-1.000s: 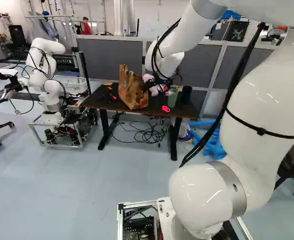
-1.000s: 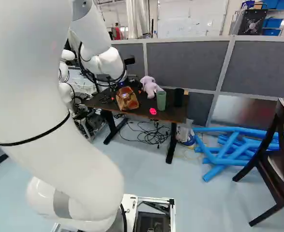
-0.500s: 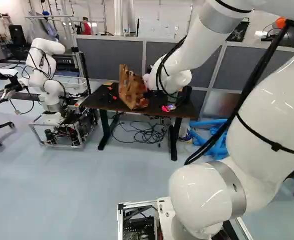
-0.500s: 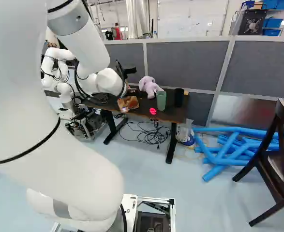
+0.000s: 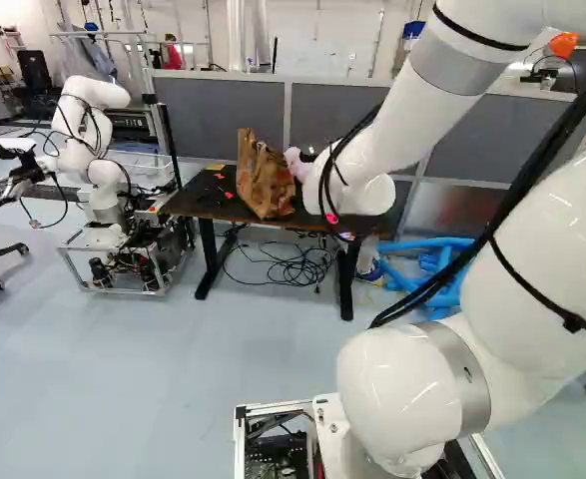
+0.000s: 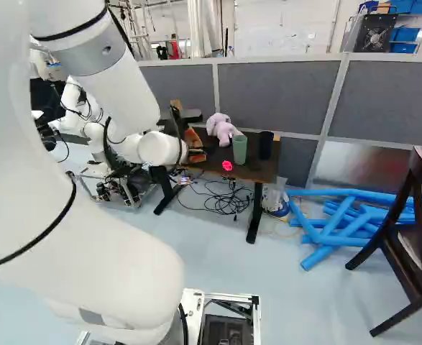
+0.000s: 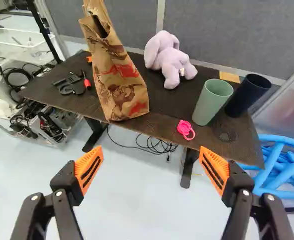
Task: Pick up the bag on the ground and place it on the table
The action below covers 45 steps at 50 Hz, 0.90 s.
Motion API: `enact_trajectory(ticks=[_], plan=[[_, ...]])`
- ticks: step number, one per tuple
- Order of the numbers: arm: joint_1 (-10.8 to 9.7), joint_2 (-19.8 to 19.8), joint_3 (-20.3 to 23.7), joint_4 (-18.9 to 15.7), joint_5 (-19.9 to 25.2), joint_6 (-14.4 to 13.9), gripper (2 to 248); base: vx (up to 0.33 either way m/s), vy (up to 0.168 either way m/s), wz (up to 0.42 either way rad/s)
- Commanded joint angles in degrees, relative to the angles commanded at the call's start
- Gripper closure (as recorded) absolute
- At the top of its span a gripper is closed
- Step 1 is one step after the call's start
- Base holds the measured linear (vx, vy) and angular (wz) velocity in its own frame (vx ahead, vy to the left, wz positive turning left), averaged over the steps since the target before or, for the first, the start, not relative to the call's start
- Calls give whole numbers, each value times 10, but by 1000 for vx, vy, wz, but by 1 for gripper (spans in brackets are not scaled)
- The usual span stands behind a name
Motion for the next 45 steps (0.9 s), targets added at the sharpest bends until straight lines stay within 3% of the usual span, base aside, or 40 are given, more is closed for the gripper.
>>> enact_trajectory(ticks=[22,45], plan=[[-5,30,73,-1,93,15,3,0,0,0],[-8,52,124,-2,158,25,3,0,0,0]])
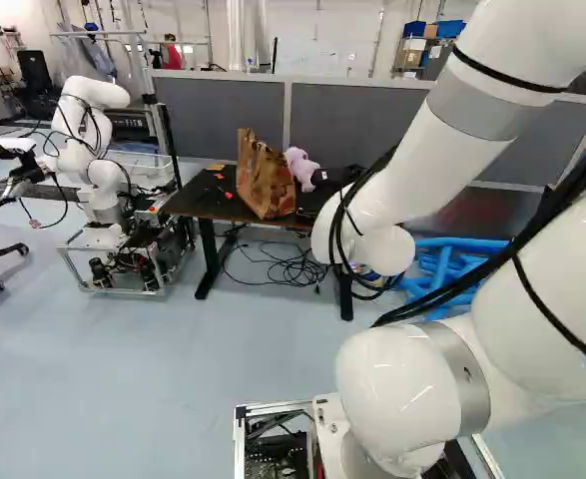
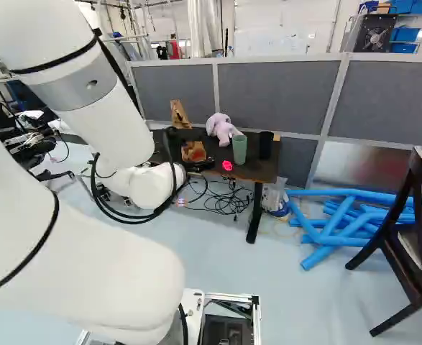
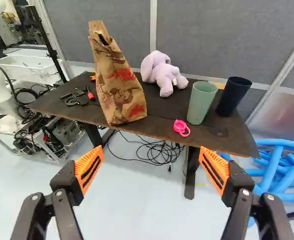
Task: Pick up the bag on the ground and place it on the table
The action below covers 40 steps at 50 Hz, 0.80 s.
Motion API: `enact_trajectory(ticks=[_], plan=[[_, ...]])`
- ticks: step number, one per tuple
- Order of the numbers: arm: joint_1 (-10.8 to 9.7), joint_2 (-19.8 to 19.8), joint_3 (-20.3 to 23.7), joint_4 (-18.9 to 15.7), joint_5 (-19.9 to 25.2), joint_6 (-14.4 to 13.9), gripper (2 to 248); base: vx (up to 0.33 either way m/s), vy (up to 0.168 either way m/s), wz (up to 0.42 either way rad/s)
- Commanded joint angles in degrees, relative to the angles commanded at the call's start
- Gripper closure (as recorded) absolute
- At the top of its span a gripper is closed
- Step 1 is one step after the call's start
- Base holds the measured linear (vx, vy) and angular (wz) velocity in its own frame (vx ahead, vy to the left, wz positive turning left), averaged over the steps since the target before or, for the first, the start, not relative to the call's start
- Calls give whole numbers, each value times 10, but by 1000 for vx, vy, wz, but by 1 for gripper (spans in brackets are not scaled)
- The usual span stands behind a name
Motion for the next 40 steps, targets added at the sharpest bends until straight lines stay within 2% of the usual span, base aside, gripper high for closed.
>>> enact_trajectory(ticks=[19,40], plan=[[-1,9,22,0,27,4,3,0,0,0],[-2,11,26,0,33,5,3,0,0,0]])
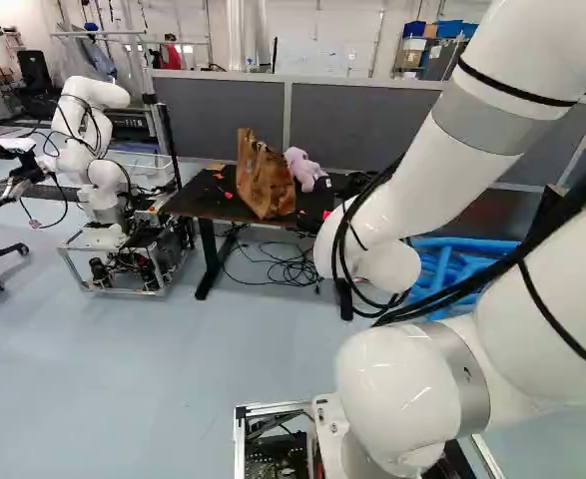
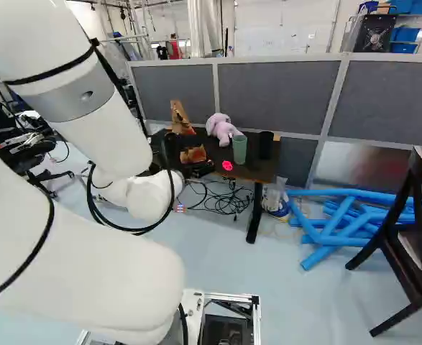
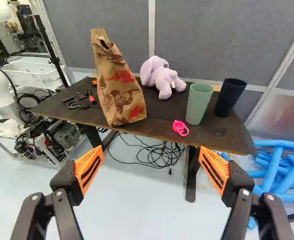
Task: Pick up the bag on the ground and place it on the table
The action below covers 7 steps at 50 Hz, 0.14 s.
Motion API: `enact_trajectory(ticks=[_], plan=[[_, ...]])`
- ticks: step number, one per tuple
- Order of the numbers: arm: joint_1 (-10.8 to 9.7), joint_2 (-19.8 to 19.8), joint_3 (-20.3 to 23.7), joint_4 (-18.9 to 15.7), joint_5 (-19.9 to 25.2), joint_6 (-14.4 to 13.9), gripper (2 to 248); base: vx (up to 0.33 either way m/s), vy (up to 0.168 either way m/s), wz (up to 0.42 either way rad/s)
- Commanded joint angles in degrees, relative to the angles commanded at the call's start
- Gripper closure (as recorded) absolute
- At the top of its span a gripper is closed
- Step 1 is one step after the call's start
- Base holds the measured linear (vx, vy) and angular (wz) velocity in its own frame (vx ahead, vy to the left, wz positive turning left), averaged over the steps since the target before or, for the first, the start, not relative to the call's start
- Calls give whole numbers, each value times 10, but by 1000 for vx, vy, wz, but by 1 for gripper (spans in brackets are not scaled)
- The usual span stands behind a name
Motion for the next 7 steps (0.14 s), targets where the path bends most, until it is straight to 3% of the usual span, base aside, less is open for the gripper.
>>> enact_trajectory(ticks=[7], plan=[[0,0,0,0,0,0,3,0,0,0]])
